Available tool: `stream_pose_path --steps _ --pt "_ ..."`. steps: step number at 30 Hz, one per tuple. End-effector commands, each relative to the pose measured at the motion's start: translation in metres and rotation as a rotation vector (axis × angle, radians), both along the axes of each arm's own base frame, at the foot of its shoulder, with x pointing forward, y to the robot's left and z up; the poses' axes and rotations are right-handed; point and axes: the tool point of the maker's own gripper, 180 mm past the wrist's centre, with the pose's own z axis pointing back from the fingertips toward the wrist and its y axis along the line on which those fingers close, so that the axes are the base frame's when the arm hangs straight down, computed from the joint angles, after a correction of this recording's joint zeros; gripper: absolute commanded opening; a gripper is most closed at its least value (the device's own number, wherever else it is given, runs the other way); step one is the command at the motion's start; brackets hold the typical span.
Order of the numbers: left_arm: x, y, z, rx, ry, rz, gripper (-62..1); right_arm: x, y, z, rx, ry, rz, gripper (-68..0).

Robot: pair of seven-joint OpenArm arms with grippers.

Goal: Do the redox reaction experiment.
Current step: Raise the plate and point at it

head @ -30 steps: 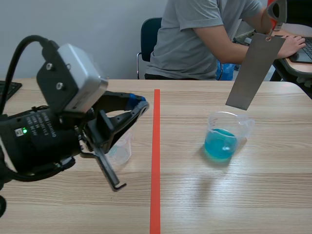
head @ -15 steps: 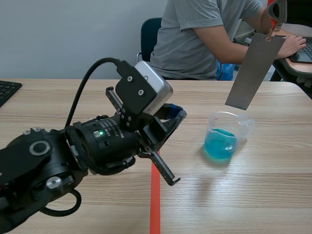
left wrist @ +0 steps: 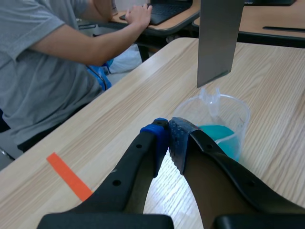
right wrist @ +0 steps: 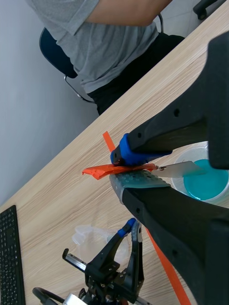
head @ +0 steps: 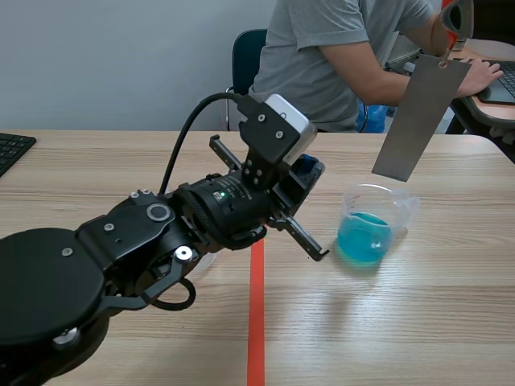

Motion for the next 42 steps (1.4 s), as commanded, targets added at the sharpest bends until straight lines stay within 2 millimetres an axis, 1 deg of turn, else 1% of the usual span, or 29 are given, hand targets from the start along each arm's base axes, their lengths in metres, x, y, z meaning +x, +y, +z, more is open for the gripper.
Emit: stream_pose_path --steps 1,5,12,19,33,42 --pt "0.001 -0.012 0.017 -0.035 -0.037 -0.019 -57.7 0.001 -0.001 0.016 0.005 -0.044 0.006 -66.9" --pt "0.003 -0.021 0.018 -0.037 -0.062 -0.031 -57.7 0.001 -0.001 0.016 0.005 -0.044 0.006 -66.9" --pt "0.003 -0.035 0.01 -0.025 -0.068 -0.049 -57.7 0.001 -0.001 0.016 0.005 -0.044 0.006 -66.9" --pt "0.003 -0.041 0.005 -0.013 -0.072 -0.064 -57.7 0.001 -0.001 0.016 0.005 -0.044 0.006 -66.9" --pt "-0.001 -0.058 0.015 -0.037 -0.082 -0.08 -57.7 0.001 -0.001 0.016 0.005 -0.044 0.006 -66.9" --pt "-0.001 -0.058 0.016 -0.038 -0.082 -0.081 -57.7 0.001 -0.001 0.016 0.005 -0.044 0.006 -66.9"
